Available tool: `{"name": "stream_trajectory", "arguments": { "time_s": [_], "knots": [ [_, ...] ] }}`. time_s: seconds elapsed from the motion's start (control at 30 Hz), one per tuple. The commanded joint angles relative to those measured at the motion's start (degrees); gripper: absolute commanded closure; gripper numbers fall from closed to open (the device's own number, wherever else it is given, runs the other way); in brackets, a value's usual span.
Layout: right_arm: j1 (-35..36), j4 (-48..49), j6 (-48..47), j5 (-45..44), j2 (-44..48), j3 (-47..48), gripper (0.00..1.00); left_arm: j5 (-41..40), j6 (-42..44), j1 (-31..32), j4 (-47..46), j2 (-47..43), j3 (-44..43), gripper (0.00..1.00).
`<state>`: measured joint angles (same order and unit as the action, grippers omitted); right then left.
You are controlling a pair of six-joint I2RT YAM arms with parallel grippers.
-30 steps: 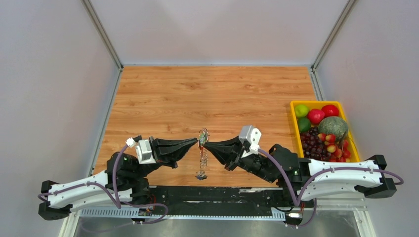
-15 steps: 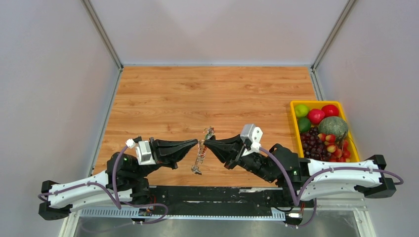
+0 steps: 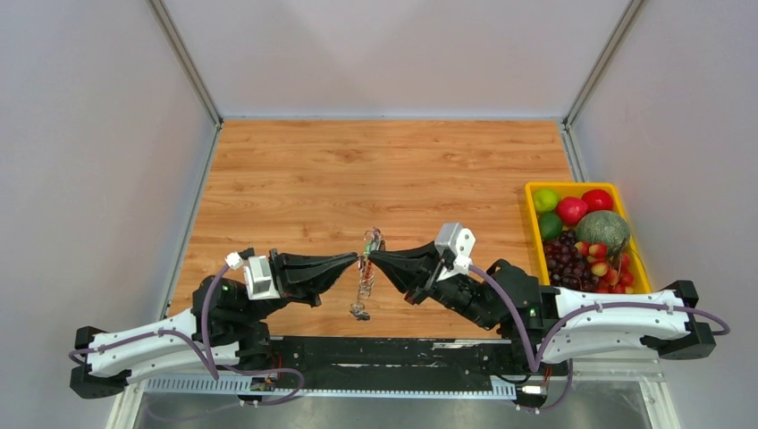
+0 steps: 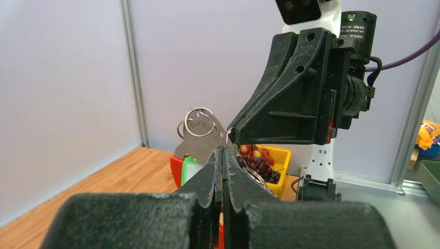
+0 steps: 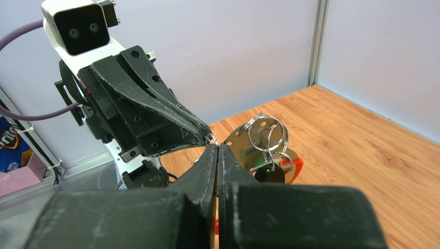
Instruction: Put the keys on the keyring
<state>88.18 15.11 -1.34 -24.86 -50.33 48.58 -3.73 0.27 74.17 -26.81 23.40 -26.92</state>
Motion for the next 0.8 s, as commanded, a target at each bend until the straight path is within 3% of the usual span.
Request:
{"name": "stream_trajectory", "arguments": {
  "time_s": [0.0,0.53,0.77],
  "knots": [
    [-0.55,5.91,0.99,-1.16,1.34,-0.20,1.00,2.33,0.07,0.18,-2.36,0.62,-0.20,1.00],
    [-0.78,10.61,-0.03,-0.10,1.02,-2.00,1.00,3.37,0.01,0.18,-2.99,0.85,0.28,0.99],
    [-0.90,11.63,-0.28,0.84,0.80,-2.35,1.00,6.32,0.08,0.20,-3.73,0.71,0.48,0.82]
  ]
}}
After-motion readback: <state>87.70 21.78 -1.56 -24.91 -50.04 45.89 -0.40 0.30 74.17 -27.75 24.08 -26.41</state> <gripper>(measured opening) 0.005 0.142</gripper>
